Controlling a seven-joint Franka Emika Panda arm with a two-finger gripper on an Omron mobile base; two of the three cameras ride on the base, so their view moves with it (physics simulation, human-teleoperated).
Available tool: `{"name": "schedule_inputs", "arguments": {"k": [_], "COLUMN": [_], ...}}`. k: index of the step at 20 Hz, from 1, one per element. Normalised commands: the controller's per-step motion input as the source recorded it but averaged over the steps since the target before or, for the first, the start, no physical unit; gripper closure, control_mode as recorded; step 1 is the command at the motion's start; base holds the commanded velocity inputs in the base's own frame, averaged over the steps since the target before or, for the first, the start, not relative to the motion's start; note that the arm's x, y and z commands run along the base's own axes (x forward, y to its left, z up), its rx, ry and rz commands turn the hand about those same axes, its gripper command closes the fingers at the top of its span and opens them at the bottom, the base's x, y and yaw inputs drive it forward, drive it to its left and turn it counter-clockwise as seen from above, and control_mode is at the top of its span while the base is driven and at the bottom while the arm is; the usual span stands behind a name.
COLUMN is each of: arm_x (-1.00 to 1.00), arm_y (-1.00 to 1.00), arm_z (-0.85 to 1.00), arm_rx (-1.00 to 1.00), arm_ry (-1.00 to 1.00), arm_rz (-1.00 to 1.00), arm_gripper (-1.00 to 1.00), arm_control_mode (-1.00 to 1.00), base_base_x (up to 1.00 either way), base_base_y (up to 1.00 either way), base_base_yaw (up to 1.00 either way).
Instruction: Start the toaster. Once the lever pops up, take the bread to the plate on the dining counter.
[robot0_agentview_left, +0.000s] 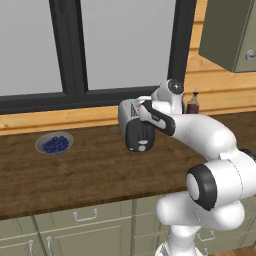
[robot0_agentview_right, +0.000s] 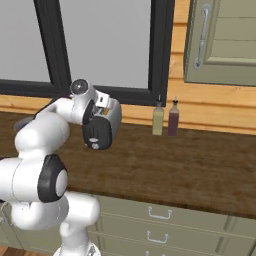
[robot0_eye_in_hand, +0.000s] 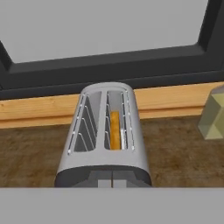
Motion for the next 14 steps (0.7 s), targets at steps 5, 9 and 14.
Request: {"name": "schedule_inputs", "arguments": {"k": [5,9,14], "arm_x": [0.2,0.2,0.16], "arm_y": [0.0,0.0,0.0], "arm_z": [0.0,0.0,0.0], "arm_rx": [0.0,-0.03,-0.02], "arm_ry": [0.1,0.1,0.09], "arm_rz": [0.0,0.0,0.0], "arm_gripper": [1.0,1.0,1.0], "arm_control_mode": [-1.0,-1.0,-1.0], "base_base_x": [0.0,0.0,0.0], "base_base_y": [0.0,0.0,0.0], "base_base_yaw": [0.0,0.0,0.0]}}
